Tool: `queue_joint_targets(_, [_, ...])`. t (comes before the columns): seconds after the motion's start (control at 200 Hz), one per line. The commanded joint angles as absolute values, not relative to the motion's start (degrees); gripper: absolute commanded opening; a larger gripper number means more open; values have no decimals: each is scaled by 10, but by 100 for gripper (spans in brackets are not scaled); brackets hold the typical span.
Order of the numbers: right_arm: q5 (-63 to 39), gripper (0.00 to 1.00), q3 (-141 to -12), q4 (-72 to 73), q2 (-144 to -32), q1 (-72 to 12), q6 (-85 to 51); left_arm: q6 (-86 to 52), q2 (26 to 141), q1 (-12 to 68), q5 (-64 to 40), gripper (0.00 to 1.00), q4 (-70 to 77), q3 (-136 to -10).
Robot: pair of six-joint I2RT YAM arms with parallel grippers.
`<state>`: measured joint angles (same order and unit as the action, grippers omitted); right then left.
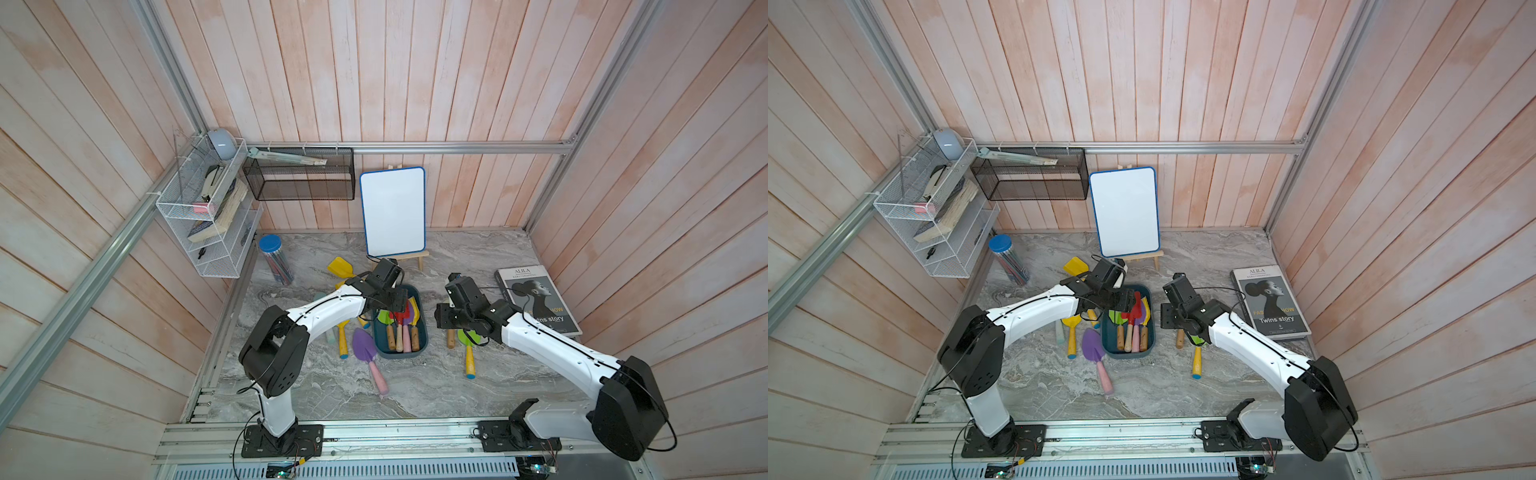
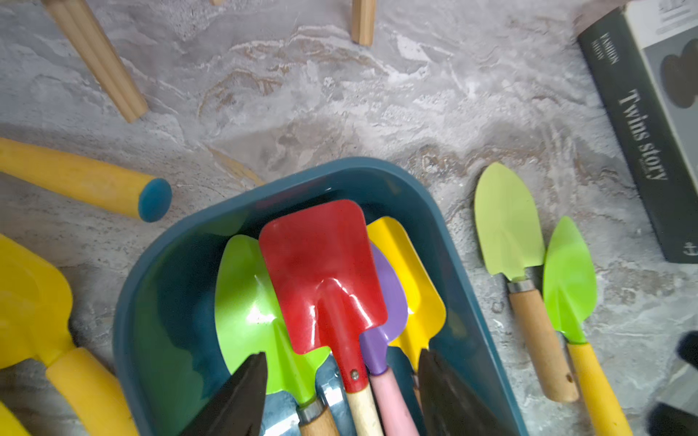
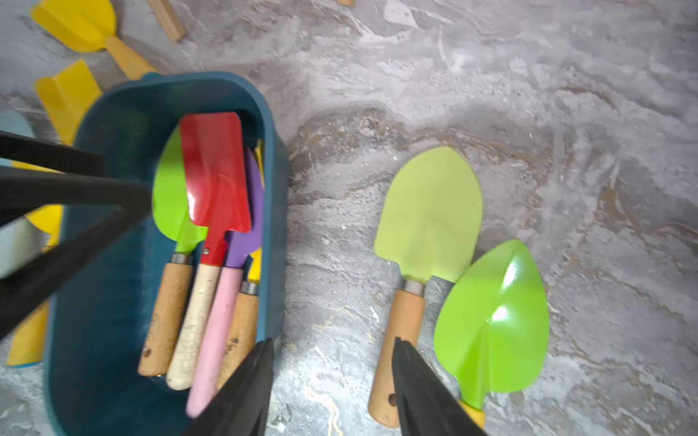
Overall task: Put the shovel into the storage box
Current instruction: Place the shovel in the storage box, then pick up the shovel from the center of the board.
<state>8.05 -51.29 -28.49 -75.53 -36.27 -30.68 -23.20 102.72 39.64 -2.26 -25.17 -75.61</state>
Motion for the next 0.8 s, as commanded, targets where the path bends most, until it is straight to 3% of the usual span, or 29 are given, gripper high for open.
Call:
queue_joint_targets(0.0, [107,57,-490,-322,-767,-360,-336,-234,991,401,-52,72,-213,-754])
queue_joint_targets(0.66, [99,57,-435,-274,-841,-358,-382,-248,932,401,-92,76,-178,-722])
queue_joint_targets(0.795, [99,52,-436,-262,-855,-358,-383,-247,929,401,-87,76,-178,-717])
